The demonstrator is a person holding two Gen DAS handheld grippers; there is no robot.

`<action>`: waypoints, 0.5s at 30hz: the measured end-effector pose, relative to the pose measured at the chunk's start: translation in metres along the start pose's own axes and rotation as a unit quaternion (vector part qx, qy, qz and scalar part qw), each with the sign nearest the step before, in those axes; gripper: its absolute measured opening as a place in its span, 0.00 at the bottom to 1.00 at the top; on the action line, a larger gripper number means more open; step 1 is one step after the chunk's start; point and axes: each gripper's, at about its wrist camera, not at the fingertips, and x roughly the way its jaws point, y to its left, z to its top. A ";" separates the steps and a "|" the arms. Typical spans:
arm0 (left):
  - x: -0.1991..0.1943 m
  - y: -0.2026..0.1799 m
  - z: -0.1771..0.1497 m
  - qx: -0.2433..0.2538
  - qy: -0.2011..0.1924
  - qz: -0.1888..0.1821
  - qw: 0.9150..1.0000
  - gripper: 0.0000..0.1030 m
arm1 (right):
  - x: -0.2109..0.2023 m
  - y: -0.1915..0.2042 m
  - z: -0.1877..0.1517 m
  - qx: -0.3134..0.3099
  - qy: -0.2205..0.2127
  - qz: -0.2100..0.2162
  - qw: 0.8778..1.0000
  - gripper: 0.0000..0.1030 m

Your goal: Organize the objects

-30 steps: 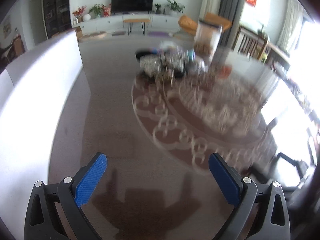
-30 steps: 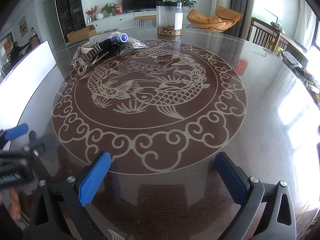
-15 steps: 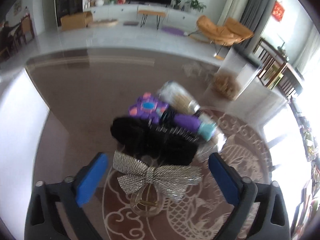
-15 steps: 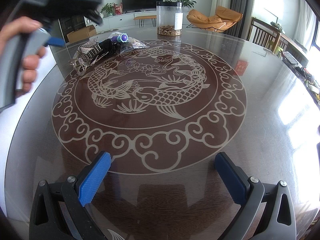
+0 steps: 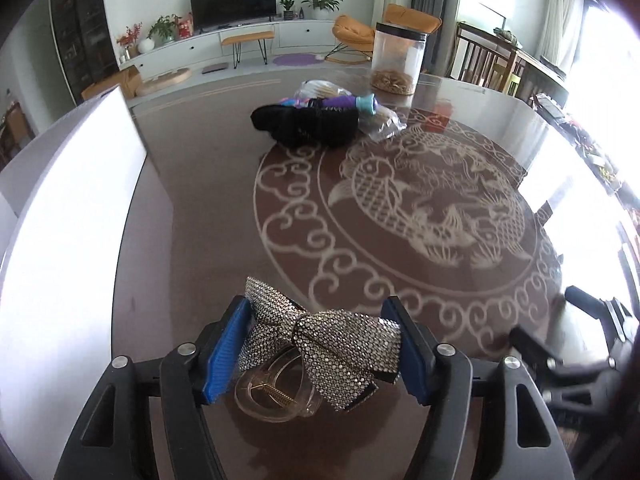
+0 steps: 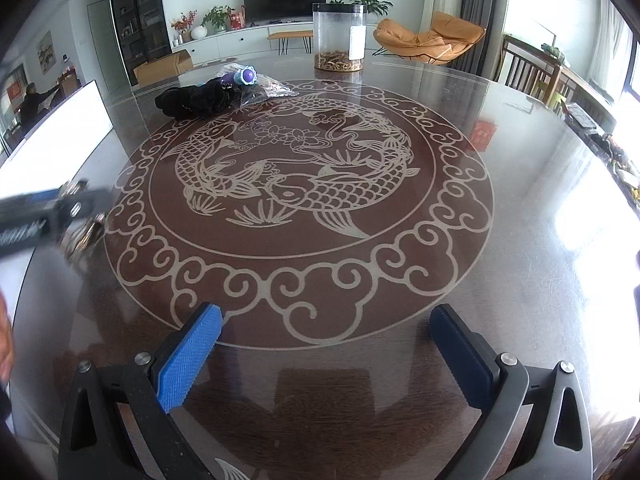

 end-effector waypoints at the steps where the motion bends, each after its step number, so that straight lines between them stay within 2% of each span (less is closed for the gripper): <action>1: -0.002 0.000 -0.006 -0.004 0.003 -0.004 1.000 0.74 | 0.000 0.000 0.000 0.000 0.000 0.000 1.000 1.00; 3: -0.003 0.001 -0.014 -0.009 0.004 -0.012 1.000 0.78 | 0.000 0.000 0.000 0.000 0.000 0.000 1.000 1.00; 9: -0.006 0.008 -0.028 -0.040 0.013 -0.049 0.998 0.78 | 0.000 0.000 0.000 0.000 0.000 0.000 1.000 1.00; 15: 0.001 0.013 -0.028 -0.053 0.012 -0.055 0.997 0.78 | 0.000 0.000 0.000 0.000 0.000 0.000 1.000 1.00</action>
